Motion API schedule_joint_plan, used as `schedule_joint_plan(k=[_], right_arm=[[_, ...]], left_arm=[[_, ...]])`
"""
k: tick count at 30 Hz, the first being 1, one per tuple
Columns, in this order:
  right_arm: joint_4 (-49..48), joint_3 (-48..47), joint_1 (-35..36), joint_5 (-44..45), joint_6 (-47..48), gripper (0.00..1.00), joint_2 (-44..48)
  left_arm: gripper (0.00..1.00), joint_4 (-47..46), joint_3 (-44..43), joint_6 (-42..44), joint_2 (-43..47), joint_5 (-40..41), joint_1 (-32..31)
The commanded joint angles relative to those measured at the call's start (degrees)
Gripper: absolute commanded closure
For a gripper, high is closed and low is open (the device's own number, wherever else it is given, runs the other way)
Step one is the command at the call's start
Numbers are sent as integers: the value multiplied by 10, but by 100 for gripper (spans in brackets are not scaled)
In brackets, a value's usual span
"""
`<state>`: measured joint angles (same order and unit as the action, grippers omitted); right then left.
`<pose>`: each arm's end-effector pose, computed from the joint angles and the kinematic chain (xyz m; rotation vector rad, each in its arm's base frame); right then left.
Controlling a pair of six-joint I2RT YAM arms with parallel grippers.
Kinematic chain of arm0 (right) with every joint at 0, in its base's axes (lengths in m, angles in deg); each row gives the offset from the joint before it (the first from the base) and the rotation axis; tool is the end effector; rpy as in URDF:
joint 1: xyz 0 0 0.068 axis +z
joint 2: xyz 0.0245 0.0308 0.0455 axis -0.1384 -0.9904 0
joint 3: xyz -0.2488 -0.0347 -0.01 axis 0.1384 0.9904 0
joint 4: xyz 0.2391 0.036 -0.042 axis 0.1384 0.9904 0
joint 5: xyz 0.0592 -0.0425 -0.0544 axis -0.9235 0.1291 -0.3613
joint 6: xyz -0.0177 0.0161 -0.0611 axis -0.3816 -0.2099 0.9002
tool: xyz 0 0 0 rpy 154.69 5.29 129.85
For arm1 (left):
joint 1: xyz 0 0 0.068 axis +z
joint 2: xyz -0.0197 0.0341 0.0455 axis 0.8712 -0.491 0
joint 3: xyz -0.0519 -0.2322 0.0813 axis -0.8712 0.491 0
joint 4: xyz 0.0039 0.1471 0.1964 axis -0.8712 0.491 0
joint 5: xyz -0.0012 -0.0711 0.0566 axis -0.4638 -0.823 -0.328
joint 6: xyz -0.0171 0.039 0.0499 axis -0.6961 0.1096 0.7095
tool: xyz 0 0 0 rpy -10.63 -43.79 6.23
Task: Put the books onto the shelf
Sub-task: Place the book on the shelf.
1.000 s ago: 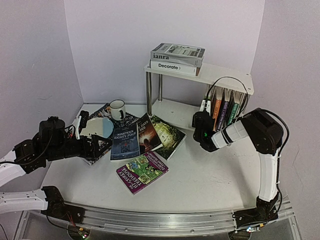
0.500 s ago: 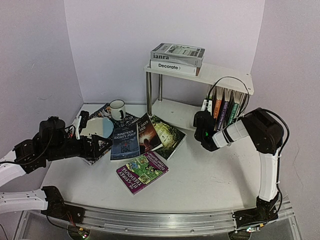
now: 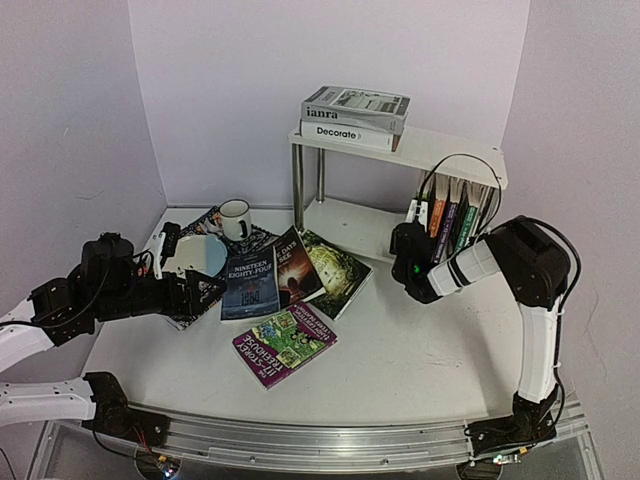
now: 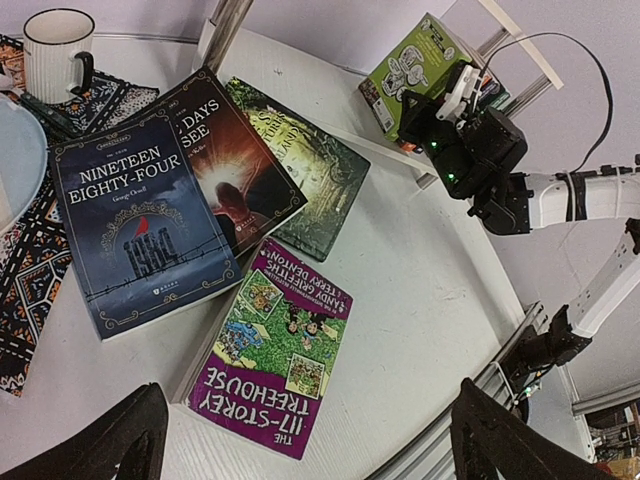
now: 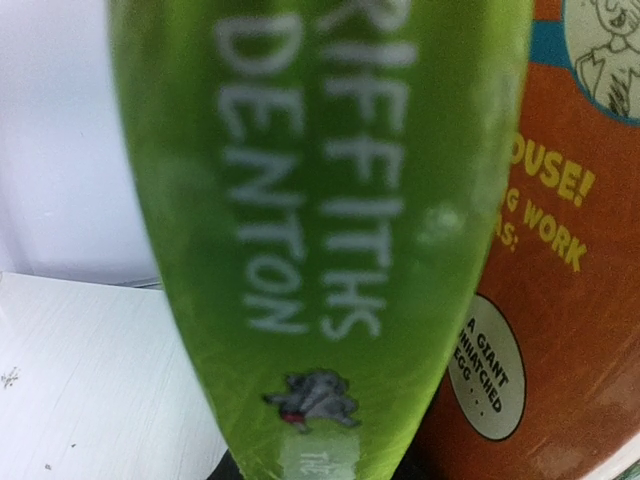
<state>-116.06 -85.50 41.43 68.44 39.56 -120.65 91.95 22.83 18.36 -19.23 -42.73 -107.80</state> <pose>0.3586 0.1874 0.1806 0.4288 1.3810 -0.0920 0.1172 -0.1283 0.2712 0.2794 2.1085 -0.8952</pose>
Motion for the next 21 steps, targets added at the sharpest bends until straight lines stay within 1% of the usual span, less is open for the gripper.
schedule_joint_plan(k=[1,21], right_arm=[[-21,9,-9,34,1,82,35],[-21,25,-23,34,-3,82,48]], left_arm=[[0,-17,-12,2,-1,-5,2],[0,-19,-15,-1,-9,-8,2]])
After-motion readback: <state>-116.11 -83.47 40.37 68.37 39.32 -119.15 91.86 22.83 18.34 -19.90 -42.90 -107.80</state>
